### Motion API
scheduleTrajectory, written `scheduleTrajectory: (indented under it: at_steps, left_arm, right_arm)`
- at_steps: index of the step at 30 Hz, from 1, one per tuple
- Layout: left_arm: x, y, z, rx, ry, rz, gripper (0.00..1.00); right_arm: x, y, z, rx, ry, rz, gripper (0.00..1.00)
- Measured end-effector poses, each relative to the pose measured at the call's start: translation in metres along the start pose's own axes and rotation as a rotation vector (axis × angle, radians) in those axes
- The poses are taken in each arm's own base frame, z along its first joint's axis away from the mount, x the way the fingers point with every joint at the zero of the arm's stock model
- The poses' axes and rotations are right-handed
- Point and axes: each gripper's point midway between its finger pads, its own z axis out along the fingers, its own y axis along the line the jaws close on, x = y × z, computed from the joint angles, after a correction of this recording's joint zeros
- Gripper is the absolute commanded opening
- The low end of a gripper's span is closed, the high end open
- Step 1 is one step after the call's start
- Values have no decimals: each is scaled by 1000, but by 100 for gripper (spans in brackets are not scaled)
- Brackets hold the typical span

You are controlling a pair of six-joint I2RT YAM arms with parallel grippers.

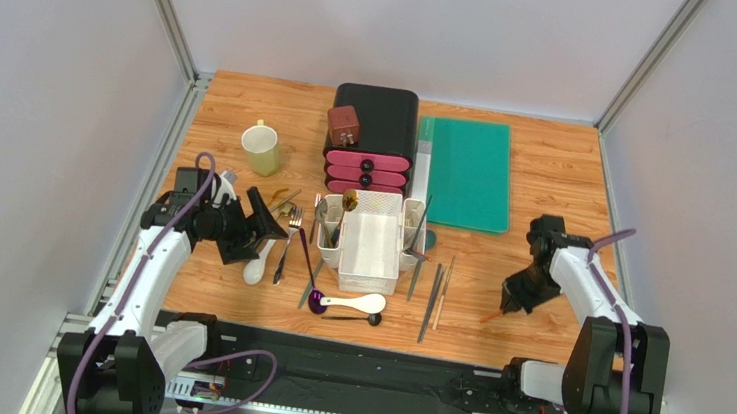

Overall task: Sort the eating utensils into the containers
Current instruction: Pick up the chopstick from the center of the board.

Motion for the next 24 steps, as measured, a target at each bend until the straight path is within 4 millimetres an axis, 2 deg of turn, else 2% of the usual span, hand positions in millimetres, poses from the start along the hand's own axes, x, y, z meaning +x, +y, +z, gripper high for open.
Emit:
scheduleTrajectory:
  at_steps: [2,6,9,14,16,18,24]
  left_arm:
    - [0,1,1,-3,5,-3,96]
    - [0,2,2,-7,12,-9,96]
    - [0,2,3,-7,12,-8,96]
    - [-1,2,3,-7,11,-8,96]
    - [-1,2,4,-7,12,-8,96]
    - [-1,2,4,-7,11,-8,96]
    - [-1,2,3,-8,11,-5,96]
  right_arm:
    - [-14,25,-20,-64,-78,-50,0]
    - [-31,81,-80,-237,-232,-168,0]
    - [-28,120,-132,-371,-332,-280,0]
    - [-1,178,-212,-549,-461,-478,0]
    - [12,193,-227,-586,-486,-541,0]
    - [25,203,-233,-600,-497,-597,0]
    - [59,212,-221,-572,-500,-749,0]
